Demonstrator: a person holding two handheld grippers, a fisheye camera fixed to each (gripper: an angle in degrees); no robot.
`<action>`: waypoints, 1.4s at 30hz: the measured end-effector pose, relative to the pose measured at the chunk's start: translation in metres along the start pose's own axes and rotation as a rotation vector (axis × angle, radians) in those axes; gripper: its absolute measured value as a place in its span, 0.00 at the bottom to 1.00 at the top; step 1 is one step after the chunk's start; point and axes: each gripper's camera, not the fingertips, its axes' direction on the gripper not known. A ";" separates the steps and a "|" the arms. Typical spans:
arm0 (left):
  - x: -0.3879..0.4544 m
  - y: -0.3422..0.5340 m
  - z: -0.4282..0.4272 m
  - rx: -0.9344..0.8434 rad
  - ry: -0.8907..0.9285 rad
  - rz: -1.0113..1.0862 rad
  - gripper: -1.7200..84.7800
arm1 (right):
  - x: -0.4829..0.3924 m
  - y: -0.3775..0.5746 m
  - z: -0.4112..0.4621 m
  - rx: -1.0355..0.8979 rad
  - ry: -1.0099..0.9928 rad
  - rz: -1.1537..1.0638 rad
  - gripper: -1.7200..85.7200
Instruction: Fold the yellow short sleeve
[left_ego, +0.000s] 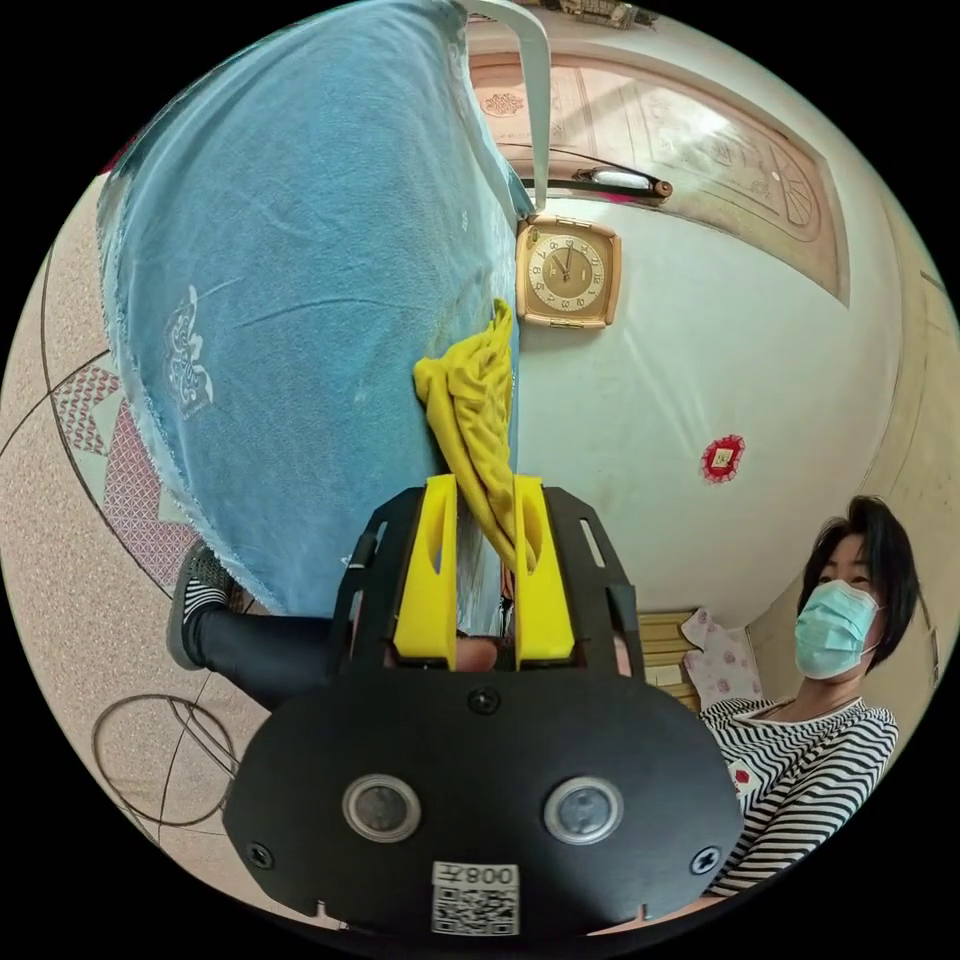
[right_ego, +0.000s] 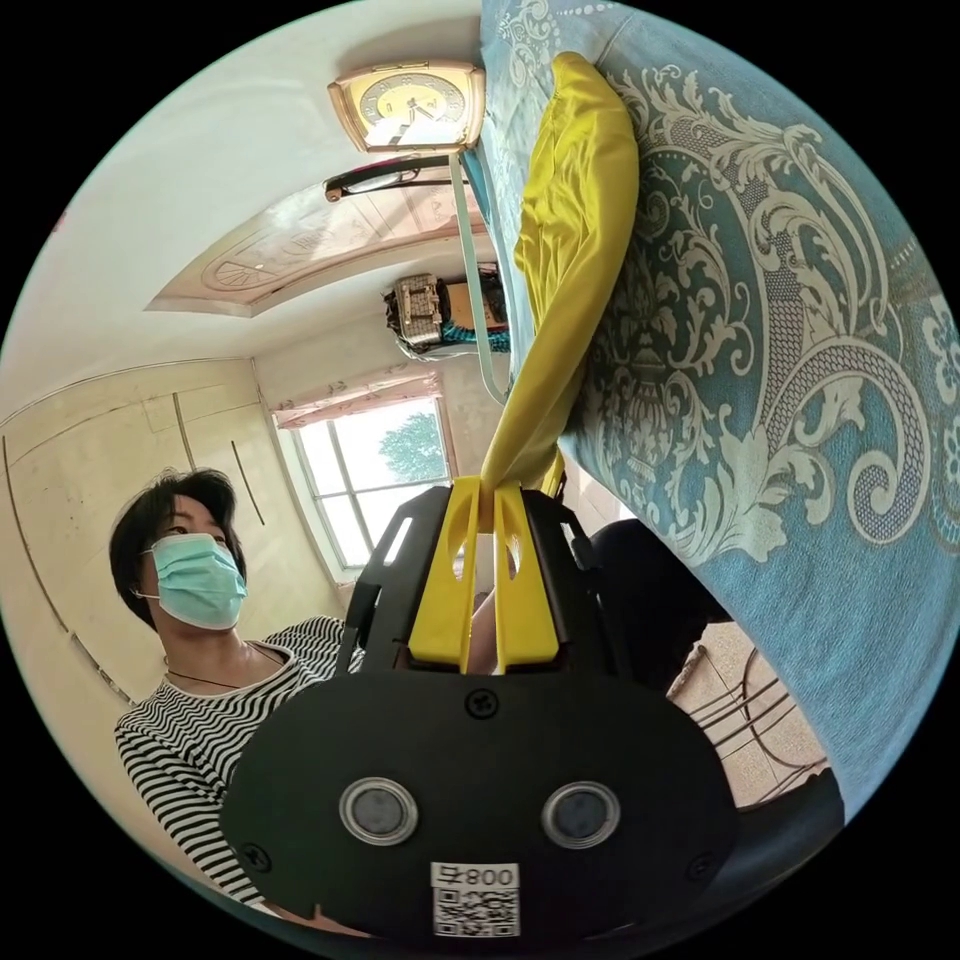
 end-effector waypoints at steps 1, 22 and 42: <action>-0.001 -0.003 -0.004 0.014 0.005 -0.004 0.12 | -0.002 0.001 0.001 0.005 -0.013 0.000 0.04; -0.007 -0.013 -0.010 0.052 0.033 -0.092 0.07 | -0.041 0.036 0.012 0.026 -0.001 0.006 0.04; 0.033 0.101 -0.004 -0.074 0.042 -0.064 0.06 | -0.116 0.169 -0.033 0.114 0.101 0.004 0.04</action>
